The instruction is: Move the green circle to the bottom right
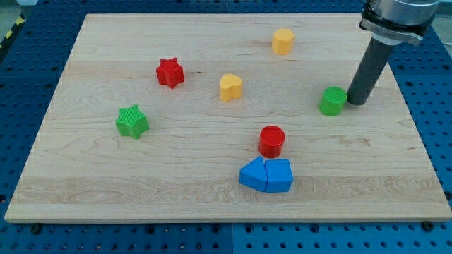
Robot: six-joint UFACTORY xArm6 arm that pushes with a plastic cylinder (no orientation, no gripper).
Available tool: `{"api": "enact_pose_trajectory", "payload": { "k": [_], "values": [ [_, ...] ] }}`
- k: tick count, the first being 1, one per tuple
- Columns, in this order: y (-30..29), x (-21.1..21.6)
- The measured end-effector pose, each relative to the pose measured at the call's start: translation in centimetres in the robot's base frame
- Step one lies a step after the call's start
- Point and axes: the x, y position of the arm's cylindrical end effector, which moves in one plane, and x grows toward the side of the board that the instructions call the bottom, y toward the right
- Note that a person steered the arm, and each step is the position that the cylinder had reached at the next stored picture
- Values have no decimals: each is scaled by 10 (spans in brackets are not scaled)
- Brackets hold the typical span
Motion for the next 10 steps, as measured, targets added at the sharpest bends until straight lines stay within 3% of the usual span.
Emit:
{"api": "enact_pose_trajectory", "payload": {
  "k": [2, 4, 7, 10],
  "values": [
    [0, -35],
    [-79, -34],
    [11, 25],
    [12, 86]
  ]
}}
